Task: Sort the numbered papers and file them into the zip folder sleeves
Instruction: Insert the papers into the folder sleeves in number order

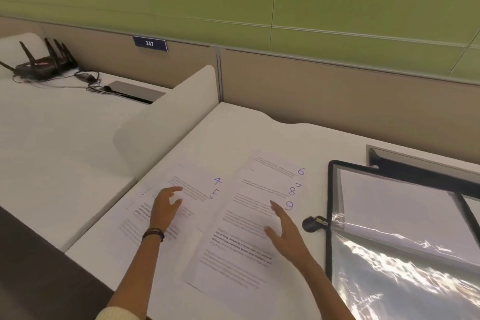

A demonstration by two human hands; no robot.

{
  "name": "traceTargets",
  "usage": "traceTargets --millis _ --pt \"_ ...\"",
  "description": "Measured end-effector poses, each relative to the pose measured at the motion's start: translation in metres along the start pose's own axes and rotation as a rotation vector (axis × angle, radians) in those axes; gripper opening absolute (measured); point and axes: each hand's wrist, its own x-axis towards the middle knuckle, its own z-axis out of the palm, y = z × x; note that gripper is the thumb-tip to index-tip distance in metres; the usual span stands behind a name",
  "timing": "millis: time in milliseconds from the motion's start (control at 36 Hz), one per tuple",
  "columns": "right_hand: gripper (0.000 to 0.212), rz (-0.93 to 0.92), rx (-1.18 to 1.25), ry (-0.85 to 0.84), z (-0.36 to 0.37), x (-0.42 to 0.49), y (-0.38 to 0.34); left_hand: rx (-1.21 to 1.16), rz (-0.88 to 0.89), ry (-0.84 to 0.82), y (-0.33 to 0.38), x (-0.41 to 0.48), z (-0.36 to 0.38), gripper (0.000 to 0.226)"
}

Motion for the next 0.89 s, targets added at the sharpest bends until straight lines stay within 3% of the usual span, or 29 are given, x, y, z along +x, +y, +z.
traceTargets --millis 111,194,333,556,639,750,889 --pt "0.061 -0.082 -0.114 -0.117 0.031 0.017 -0.014 0.126 -0.023 0.085 -0.032 0.019 -0.033 0.033" --pt "0.082 -0.145 -0.282 -0.221 0.054 0.025 -0.024 0.204 -0.086 0.077 -0.047 0.032 -0.052 0.038" --pt "0.064 -0.269 -0.56 -0.347 0.098 0.04 -0.044 0.28 -0.126 0.045 -0.054 0.045 -0.069 0.051" --pt "0.068 -0.282 -0.82 -0.484 0.133 0.066 -0.045 0.291 -0.184 0.037 -0.06 0.061 -0.072 0.053" --pt "0.089 -0.303 -0.84 -0.491 0.139 0.072 -0.035 0.312 -0.177 0.035 -0.061 0.068 -0.072 0.053" --pt "0.066 -0.327 -0.844 -0.492 0.141 0.075 -0.029 0.375 -0.167 0.01 -0.061 0.077 -0.073 0.05" --pt "0.064 -0.358 -0.824 -0.489 0.142 0.073 -0.027 0.432 -0.197 -0.031 -0.06 0.087 -0.074 0.043"
